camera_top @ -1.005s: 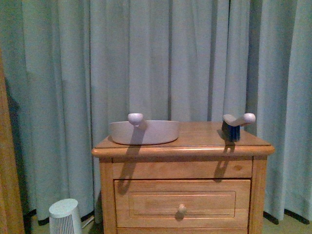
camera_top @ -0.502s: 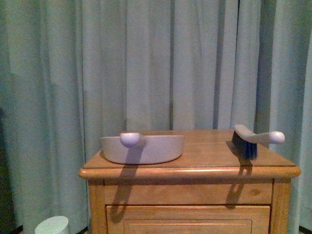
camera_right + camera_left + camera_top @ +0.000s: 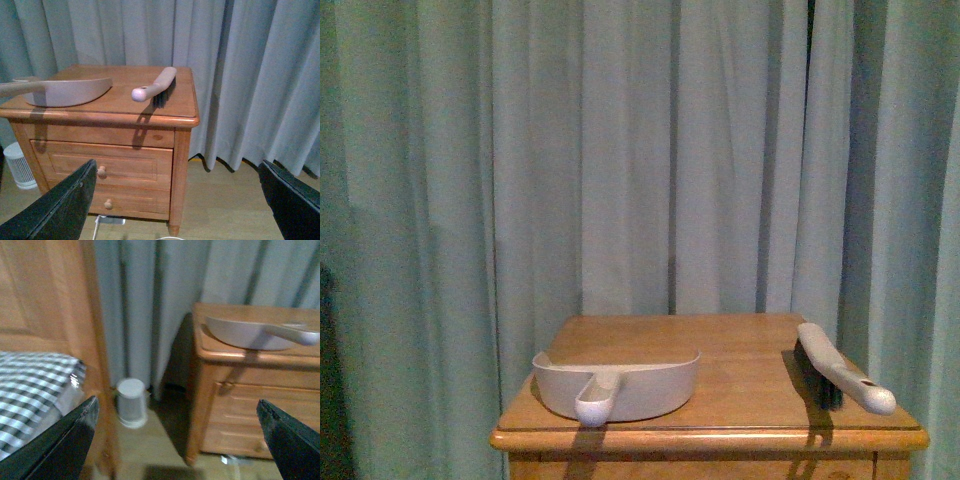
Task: Clean up trash
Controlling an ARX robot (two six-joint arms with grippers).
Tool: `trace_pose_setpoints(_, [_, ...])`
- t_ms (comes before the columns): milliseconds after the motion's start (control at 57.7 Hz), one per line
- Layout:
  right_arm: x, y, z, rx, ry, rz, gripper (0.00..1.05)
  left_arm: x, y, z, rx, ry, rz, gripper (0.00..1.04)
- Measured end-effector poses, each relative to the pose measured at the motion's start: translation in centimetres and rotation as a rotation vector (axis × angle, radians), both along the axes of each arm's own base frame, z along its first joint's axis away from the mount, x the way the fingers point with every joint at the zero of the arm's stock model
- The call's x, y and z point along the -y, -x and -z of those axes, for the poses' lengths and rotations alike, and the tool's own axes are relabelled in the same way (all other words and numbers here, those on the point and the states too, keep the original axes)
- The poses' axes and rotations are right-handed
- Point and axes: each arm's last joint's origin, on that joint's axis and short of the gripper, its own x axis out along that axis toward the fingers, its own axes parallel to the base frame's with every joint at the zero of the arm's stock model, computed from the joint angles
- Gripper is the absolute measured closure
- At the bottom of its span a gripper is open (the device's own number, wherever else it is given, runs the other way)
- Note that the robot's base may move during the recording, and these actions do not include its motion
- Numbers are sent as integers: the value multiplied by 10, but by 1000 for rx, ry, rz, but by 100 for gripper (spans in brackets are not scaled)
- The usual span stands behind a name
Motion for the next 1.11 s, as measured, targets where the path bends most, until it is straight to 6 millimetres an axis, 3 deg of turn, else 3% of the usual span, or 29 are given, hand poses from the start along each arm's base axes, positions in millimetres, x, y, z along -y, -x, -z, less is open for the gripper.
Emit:
trace_pose_setpoints(87, [0,0,0,0,0,0,7,-5,-10,2,-186,104,11,8])
trace_pose_setpoints(139, [0,0,0,0,0,0,7,-9,-22,-7,-220,120,-9,8])
trace_pose_setpoints(329, [0,0,0,0,0,0,7,-8,-85,-70,-313,-30,-27,8])
trace_pose_setpoints(468, [0,0,0,0,0,0,7,12,-135,-122,-352,-94,1,8])
trace_pose_setpoints(641, [0,0,0,0,0,0,7,64,-185,-172,-315,-160,66,8])
trace_pose_setpoints(780, [0,0,0,0,0,0,7,108,-212,-174,-351,-203,123,8])
trace_pose_setpoints(918, [0,0,0,0,0,0,7,144,-236,-157,-441,-223,146,8])
trace_pose_setpoints(1109, [0,0,0,0,0,0,7,176,-262,-129,-513,-213,148,8])
